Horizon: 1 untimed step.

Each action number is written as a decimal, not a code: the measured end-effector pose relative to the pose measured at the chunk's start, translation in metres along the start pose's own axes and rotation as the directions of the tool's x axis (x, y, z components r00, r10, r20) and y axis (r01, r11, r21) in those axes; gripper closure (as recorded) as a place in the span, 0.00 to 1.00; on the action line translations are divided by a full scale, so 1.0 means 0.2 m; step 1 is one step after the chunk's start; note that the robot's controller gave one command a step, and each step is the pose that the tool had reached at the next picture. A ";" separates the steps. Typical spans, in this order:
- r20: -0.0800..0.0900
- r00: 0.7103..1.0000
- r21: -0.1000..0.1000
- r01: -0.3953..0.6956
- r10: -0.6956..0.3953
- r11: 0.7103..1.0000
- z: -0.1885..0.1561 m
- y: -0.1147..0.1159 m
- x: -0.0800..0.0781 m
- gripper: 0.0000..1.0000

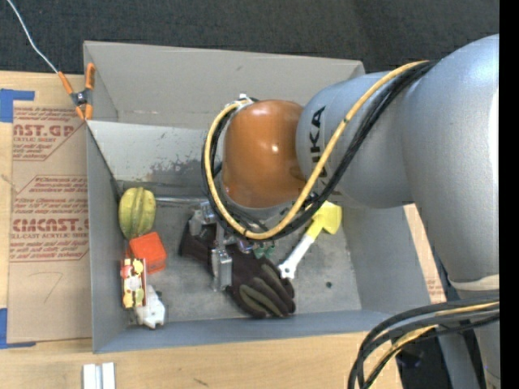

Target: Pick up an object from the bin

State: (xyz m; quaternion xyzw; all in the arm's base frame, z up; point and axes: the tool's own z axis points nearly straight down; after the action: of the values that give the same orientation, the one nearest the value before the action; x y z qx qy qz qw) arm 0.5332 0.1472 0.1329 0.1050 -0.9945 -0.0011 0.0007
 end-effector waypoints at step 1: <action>0.001 0.747 -0.001 -0.664 0.664 0.747 0.19 -0.03 -0.02 1.00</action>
Offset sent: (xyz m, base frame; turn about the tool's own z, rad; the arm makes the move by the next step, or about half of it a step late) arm 0.0000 0.0000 0.0000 0.0000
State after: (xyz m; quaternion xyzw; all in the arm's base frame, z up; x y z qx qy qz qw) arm 0.5384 0.1418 0.0944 -0.2553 -0.9669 -0.0011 0.0003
